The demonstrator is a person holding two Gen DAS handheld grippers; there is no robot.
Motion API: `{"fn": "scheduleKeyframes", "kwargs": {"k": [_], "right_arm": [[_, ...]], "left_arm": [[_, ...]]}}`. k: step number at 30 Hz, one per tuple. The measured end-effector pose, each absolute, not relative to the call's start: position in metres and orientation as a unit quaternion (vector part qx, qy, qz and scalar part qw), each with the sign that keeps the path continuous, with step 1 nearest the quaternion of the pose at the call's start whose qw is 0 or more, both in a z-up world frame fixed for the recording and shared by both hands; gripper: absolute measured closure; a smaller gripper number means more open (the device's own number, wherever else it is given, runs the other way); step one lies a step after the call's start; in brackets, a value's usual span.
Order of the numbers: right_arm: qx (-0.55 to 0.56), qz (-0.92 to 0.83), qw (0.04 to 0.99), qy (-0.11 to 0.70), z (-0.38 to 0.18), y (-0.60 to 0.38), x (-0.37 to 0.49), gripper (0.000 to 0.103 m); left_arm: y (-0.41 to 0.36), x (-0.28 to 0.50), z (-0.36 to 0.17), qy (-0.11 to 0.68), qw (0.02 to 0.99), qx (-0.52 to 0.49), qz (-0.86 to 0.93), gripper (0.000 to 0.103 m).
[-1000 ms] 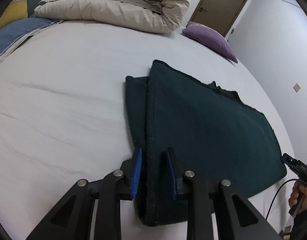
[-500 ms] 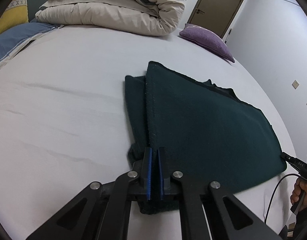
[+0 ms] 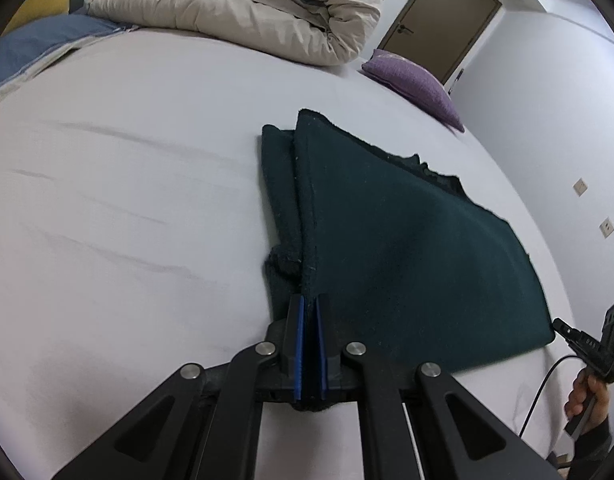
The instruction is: Fold small clothes
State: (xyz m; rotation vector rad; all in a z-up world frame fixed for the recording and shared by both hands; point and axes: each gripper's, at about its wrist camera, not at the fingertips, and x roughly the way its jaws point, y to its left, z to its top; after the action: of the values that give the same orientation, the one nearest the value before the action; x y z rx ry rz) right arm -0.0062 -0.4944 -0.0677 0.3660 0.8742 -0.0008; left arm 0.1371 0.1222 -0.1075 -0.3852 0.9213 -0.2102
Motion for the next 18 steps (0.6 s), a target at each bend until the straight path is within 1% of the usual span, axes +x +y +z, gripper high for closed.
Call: {"fn": "scheduleKeyframes", "kwargs": {"k": [1, 2, 3, 4, 5, 7, 9, 10, 12, 13, 14, 15, 18], "right_arm": [[0.173, -0.004, 0.895, 0.410, -0.063, -0.495, -0.008, 0.096], [0.169, -0.005, 0.899, 0.404, -0.059, -0.496, -0.009, 0.085], [0.164, -0.006, 0.901, 0.400, -0.055, -0.496, -0.008, 0.077], [0.162, -0.006, 0.903, 0.398, -0.053, -0.497, -0.006, 0.060], [0.157, -0.004, 0.904, 0.398, -0.051, -0.497, -0.003, 0.057], [0.146, 0.002, 0.901, 0.408, -0.053, -0.494, 0.006, 0.057], [0.137, 0.009, 0.898, 0.417, -0.056, -0.491, 0.015, 0.063], [0.132, 0.009, 0.896, 0.423, -0.058, -0.489, 0.018, 0.073], [0.121, 0.000, 0.893, 0.433, -0.064, -0.487, 0.024, 0.076], [0.122, -0.004, 0.892, 0.436, -0.066, -0.488, 0.026, 0.086], [0.123, -0.006, 0.890, 0.438, -0.067, -0.489, 0.027, 0.094], [0.124, -0.011, 0.891, 0.437, -0.067, -0.491, 0.027, 0.099], [0.122, -0.019, 0.892, 0.434, -0.065, -0.494, 0.023, 0.101]], "left_arm": [[0.123, 0.138, -0.108, 0.440, 0.872, -0.188, -0.101, 0.096], [0.123, 0.139, -0.108, 0.441, 0.872, -0.189, -0.100, 0.096], [0.122, 0.140, -0.108, 0.442, 0.871, -0.190, -0.099, 0.096], [0.122, 0.140, -0.109, 0.442, 0.871, -0.191, -0.099, 0.096], [0.121, 0.140, -0.109, 0.443, 0.870, -0.191, -0.099, 0.096], [0.121, 0.141, -0.110, 0.444, 0.869, -0.193, -0.099, 0.096], [0.122, 0.141, -0.111, 0.445, 0.868, -0.195, -0.099, 0.096], [0.122, 0.141, -0.111, 0.446, 0.867, -0.196, -0.100, 0.096], [0.122, 0.142, -0.111, 0.447, 0.867, -0.195, -0.100, 0.096], [0.122, 0.142, -0.111, 0.448, 0.866, -0.195, -0.100, 0.096], [0.122, 0.142, -0.111, 0.449, 0.866, -0.195, -0.101, 0.095], [0.122, 0.142, -0.111, 0.449, 0.866, -0.195, -0.101, 0.095], [0.121, 0.143, -0.110, 0.451, 0.866, -0.190, -0.101, 0.096]]}}
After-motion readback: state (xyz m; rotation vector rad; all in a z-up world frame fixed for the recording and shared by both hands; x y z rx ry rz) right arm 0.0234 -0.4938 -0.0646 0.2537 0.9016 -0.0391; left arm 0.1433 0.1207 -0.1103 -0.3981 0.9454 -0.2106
